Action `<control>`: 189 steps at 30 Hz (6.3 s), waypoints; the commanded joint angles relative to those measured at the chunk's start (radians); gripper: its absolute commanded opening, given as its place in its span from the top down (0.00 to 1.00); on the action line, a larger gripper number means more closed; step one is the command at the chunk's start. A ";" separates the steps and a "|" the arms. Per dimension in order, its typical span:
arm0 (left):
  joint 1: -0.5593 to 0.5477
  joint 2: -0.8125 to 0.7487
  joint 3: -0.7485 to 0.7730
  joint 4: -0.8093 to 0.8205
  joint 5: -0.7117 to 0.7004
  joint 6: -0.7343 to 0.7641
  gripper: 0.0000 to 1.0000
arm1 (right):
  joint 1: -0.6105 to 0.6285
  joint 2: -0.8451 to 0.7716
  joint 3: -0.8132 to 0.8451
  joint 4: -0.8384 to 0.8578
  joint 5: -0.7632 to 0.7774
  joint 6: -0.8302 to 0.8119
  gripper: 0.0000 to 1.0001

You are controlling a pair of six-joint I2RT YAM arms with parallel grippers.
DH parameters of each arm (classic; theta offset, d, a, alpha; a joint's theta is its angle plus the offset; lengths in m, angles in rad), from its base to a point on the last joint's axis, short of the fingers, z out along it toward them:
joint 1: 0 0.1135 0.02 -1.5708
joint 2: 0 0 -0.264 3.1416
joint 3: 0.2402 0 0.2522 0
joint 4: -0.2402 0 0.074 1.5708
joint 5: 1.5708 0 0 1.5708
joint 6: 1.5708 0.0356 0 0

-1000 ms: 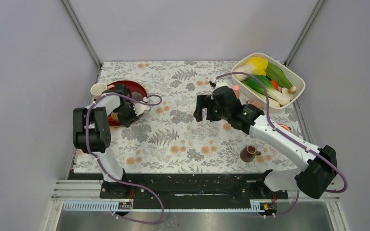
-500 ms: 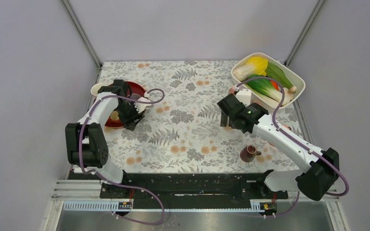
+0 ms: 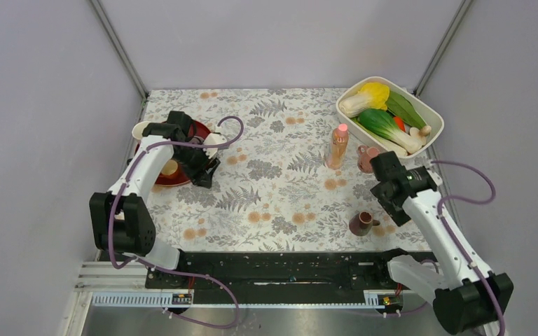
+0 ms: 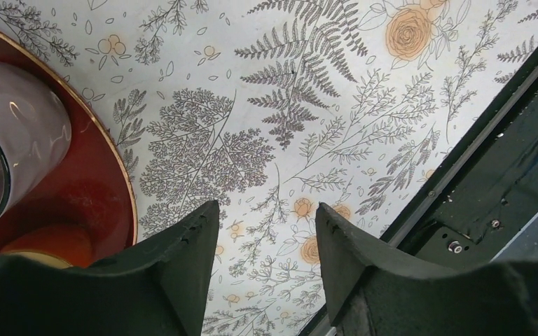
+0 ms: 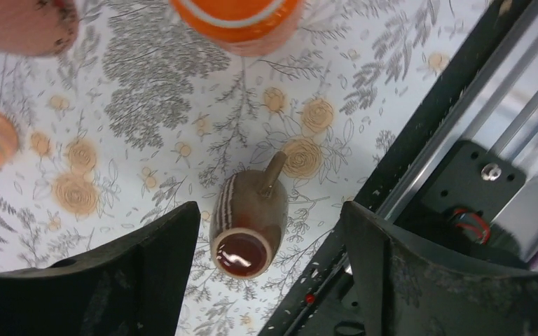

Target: Turn the mug right side up

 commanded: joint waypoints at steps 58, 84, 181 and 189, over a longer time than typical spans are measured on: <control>-0.229 -0.101 0.602 -0.105 0.716 -0.492 0.17 | 0.336 -0.143 -0.008 1.654 -0.727 -0.484 1.00; -0.387 -0.037 0.622 0.394 0.835 -1.048 0.68 | 0.415 0.030 0.183 1.746 -0.779 -0.492 1.00; 0.163 0.011 0.469 0.191 -0.028 -0.460 0.20 | -0.597 0.221 0.069 0.325 0.098 -0.279 0.01; 0.163 0.007 0.512 0.149 -0.043 -0.434 0.20 | -0.672 0.351 0.065 0.347 0.084 -0.228 0.02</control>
